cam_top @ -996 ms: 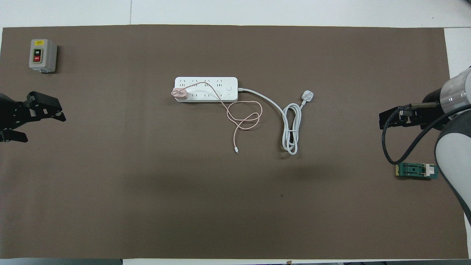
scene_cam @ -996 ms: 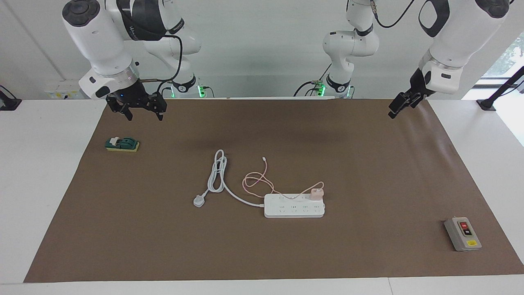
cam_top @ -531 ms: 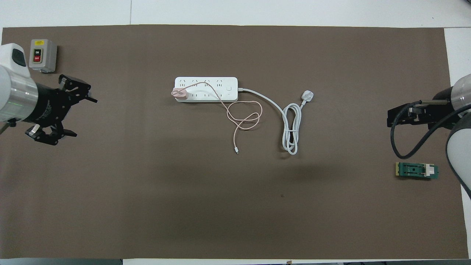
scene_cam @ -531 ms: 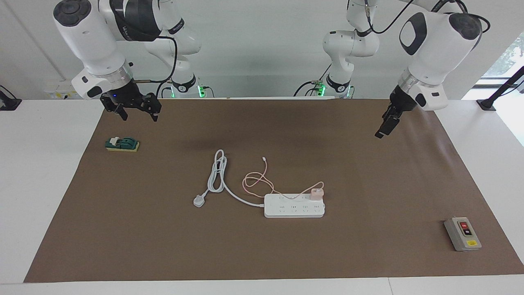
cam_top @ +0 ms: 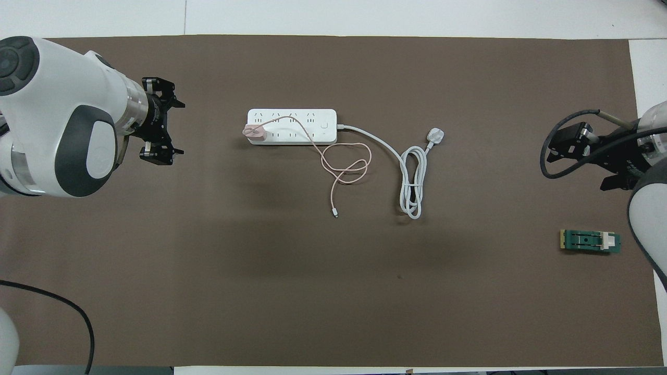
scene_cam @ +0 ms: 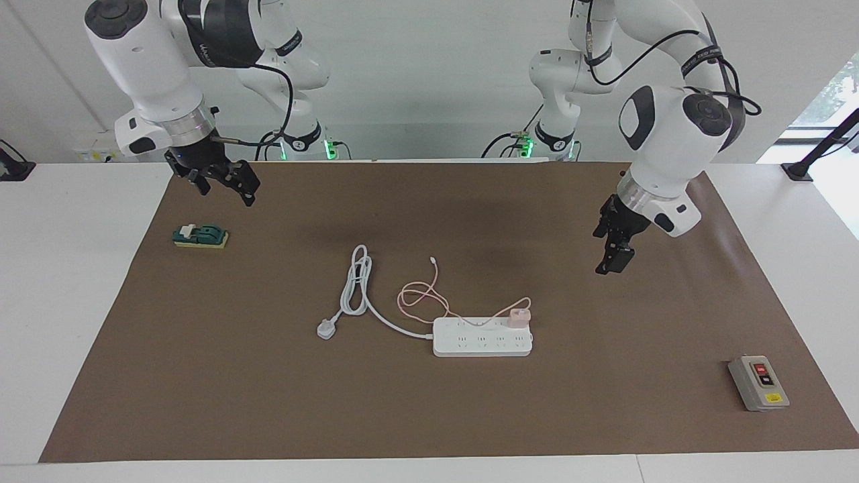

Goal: Unplug charger and place it aside
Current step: 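Reach the left gripper to the pink charger while the right gripper approaches the strip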

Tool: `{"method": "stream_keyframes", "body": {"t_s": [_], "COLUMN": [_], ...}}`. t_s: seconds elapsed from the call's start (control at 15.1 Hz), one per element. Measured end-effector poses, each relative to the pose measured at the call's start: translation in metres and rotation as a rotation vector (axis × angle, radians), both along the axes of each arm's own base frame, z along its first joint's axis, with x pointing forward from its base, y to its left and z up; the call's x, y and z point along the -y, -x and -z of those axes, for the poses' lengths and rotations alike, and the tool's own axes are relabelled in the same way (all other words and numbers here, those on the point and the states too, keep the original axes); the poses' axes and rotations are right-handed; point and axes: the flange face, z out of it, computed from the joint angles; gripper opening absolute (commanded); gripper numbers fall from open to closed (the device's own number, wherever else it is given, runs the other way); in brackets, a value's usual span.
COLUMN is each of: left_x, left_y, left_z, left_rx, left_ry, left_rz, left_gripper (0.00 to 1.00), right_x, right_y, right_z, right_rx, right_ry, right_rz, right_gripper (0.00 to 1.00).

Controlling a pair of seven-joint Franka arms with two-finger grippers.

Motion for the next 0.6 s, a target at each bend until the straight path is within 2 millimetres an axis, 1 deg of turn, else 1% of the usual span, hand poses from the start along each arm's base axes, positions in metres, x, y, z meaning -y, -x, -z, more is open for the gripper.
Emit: {"method": "stream_keyframes", "body": {"t_s": [0.13, 0.27, 0.4, 0.53, 0.6], "left_x": [0.003, 0.011, 0.031, 0.047, 0.054], "left_y": [-0.011, -0.021, -0.035, -0.049, -0.052], "left_z": [0.016, 0.038, 0.058, 0.075, 0.083], "left_rx": [-0.012, -0.031, -0.033, -0.031, -0.034], "left_ry": [-0.004, -0.011, -0.015, -0.018, -0.021], "left_rz": [-0.026, -0.032, -0.047, -0.046, -0.038], "left_gripper": [1.00, 1.00, 1.00, 1.00, 1.00], "right_x": [-0.008, -0.029, -0.052, -0.064, -0.070], "right_y": [-0.002, -0.006, -0.009, -0.009, -0.010], "right_z": [0.002, 0.005, 0.008, 0.013, 0.018], "right_rx": [0.019, 0.055, 0.071, 0.053, 0.034], "right_ry": [0.002, -0.022, -0.059, -0.077, -0.093], "right_rz": [0.193, 0.330, 0.435, 0.544, 0.586], "right_gripper": [1.00, 1.00, 1.00, 1.00, 1.00]}}
